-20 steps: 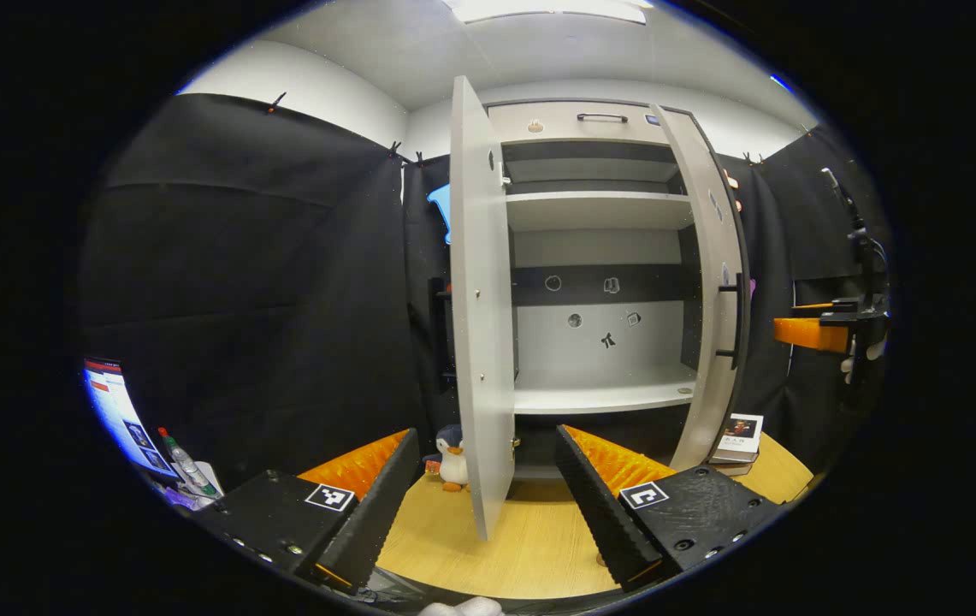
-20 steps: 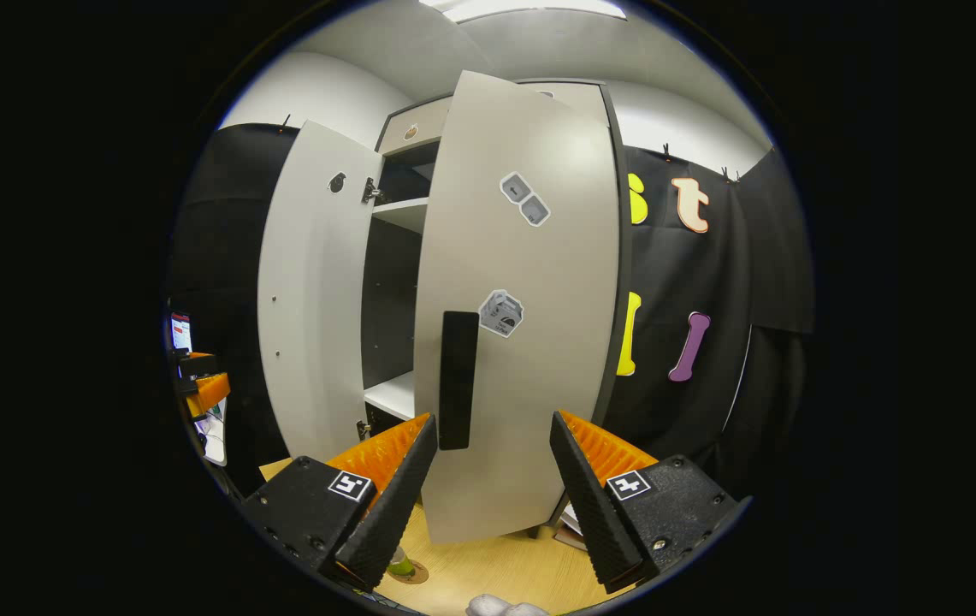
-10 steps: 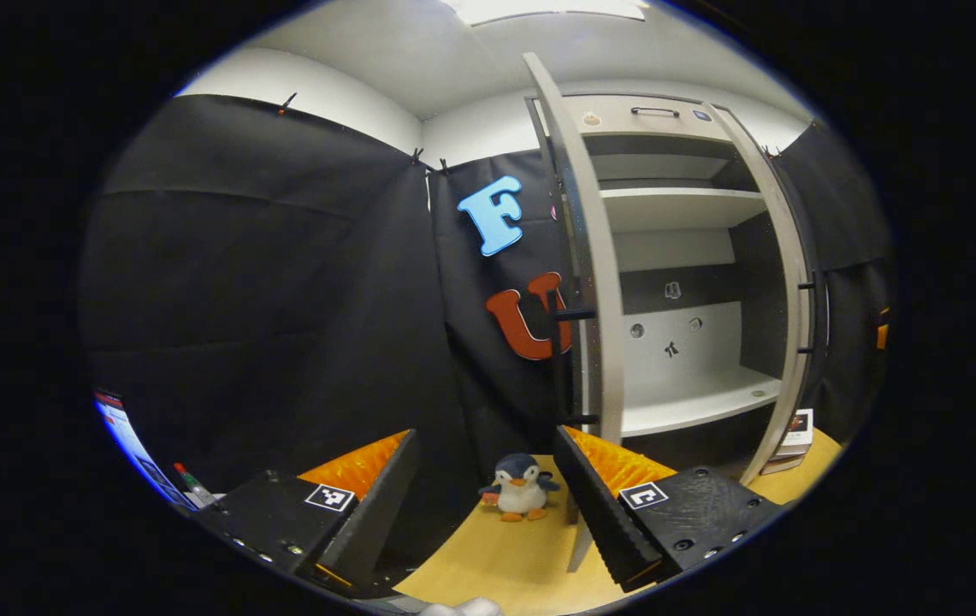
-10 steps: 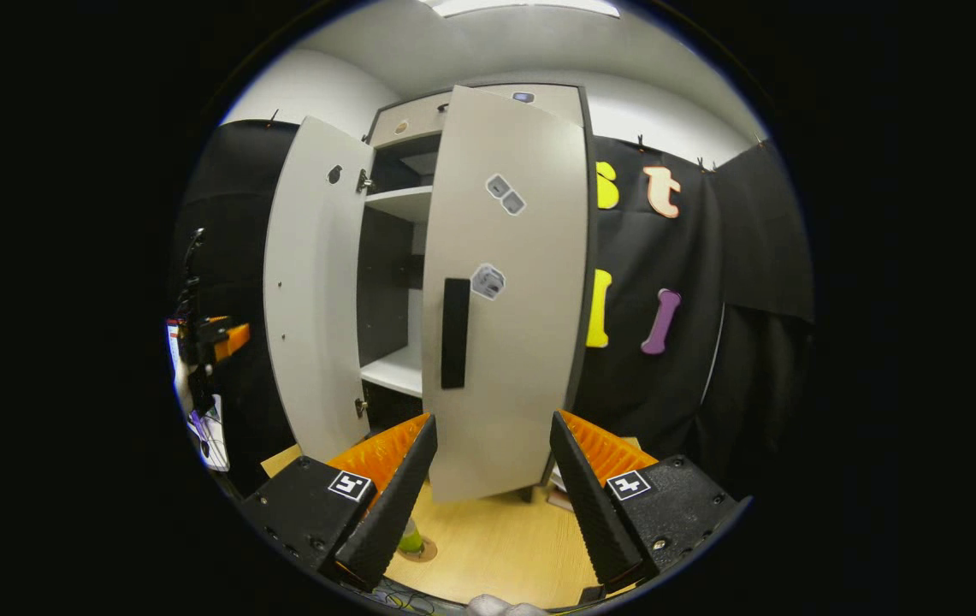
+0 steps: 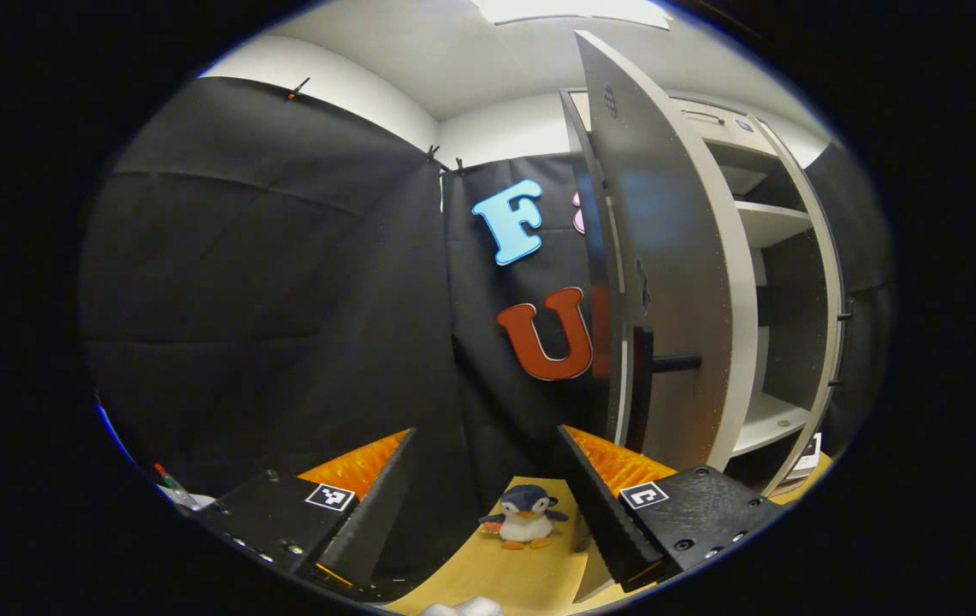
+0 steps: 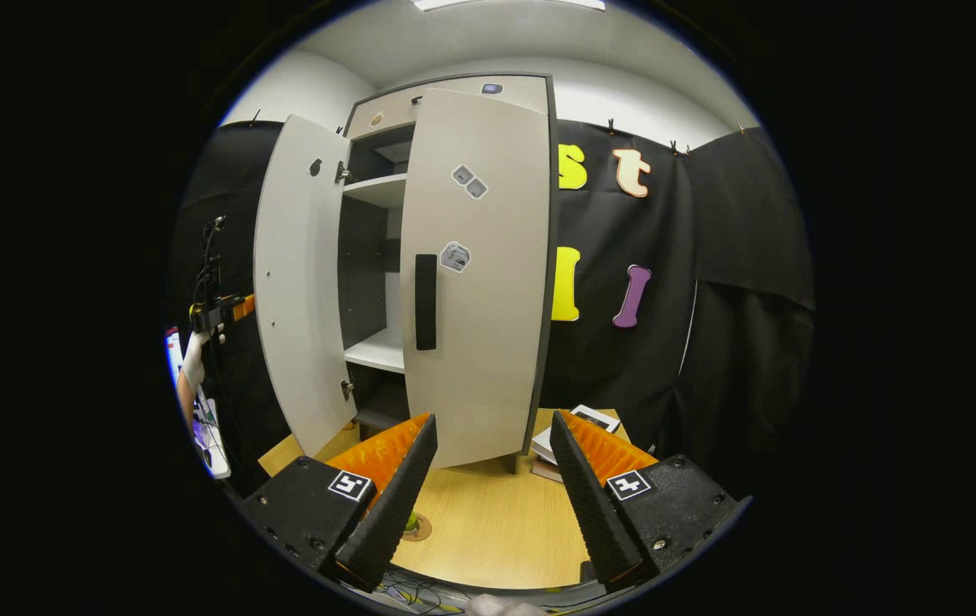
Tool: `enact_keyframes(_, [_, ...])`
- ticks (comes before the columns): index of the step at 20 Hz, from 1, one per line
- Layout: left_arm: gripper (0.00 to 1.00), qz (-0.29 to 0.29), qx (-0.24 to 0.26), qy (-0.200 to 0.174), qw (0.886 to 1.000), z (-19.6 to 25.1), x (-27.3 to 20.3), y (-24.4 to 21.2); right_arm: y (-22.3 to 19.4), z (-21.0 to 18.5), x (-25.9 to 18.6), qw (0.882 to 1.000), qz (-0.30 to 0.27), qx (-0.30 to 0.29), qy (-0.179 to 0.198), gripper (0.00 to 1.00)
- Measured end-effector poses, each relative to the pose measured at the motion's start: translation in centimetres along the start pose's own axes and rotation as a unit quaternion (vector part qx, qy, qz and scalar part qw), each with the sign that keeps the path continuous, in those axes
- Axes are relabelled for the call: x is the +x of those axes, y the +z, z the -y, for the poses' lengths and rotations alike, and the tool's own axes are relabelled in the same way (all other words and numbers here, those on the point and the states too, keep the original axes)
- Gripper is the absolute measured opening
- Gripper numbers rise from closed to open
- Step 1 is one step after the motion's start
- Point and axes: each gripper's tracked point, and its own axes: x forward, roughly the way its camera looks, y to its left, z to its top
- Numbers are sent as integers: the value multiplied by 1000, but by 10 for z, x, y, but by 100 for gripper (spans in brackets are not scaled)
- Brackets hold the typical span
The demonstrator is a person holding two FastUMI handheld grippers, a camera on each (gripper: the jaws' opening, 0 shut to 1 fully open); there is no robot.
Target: Grasp the bottle in the cabinet with the left hand and place it on the coaster, then close the right door with the right hand and the left door with the left hand.
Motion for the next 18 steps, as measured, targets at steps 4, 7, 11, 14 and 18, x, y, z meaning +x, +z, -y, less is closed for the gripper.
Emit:
enact_keyframes(4, [92, 11, 28, 7, 1000, 10, -1, 6, 3, -3, 0, 1000, 1, -5, 16, 82])
enact_keyframes(7, [92, 10, 26, 13, 1000, 16, -4, 5, 4, -1, 1, 1000, 6, -4, 25, 82])
enact_keyframes(11, [87, 7, 45, 16, 999, 29, -10, 7, 7, 5, -2, 1000, 13, 2, 28, 82])
enact_keyframes(14, [86, 7, 50, 11, 999, 49, -17, 9, 3, 11, -1, 999, 12, 2, 35, 82])
enact_keyframes(18, [87, 11, 56, 0, 998, 86, -27, 11, 4, 28, 3, 999, 10, 3, 51, 82])
